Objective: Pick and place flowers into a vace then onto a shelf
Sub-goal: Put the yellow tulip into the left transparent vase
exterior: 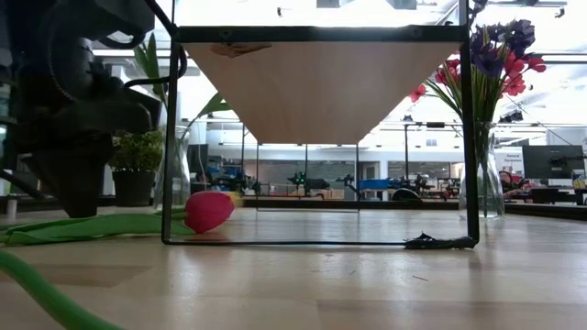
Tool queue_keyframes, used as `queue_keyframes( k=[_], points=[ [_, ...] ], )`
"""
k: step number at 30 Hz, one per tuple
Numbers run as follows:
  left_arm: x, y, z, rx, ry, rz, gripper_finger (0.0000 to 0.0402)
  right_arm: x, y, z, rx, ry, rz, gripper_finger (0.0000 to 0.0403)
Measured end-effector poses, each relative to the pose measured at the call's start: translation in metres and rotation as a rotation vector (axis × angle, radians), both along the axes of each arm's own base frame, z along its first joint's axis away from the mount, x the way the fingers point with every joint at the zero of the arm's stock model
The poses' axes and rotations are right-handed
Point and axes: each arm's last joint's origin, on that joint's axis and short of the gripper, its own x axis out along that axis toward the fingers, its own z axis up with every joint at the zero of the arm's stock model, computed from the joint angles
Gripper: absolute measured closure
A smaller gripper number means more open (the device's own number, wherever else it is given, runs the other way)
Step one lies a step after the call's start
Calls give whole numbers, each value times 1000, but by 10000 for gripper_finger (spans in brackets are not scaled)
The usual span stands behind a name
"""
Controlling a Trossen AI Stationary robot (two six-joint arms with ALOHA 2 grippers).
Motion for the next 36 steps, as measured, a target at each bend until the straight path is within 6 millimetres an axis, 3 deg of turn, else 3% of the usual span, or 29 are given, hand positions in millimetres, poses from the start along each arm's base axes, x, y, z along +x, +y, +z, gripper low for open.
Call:
queue_keyframes(
  k=[4, 9, 21, 29, 36],
  points=[
    [0, 0, 0, -7, -2, 19, 351, 0, 0, 0, 0, 3, 0, 210],
    [3, -1, 5, 1, 2, 22, 381, 0, 0, -1, 0, 5, 0, 210],
    [9, -4, 35, 77, 99, -13, 380, -1, 0, -2, 1, 21, 0, 210],
    [11, -14, 75, 102, 168, -44, 380, -1, 0, -3, 2, 33, 1, 210],
    [1, -39, 120, 107, 209, -74, 380, -1, 0, -3, 2, 36, 0, 210]
  ],
)
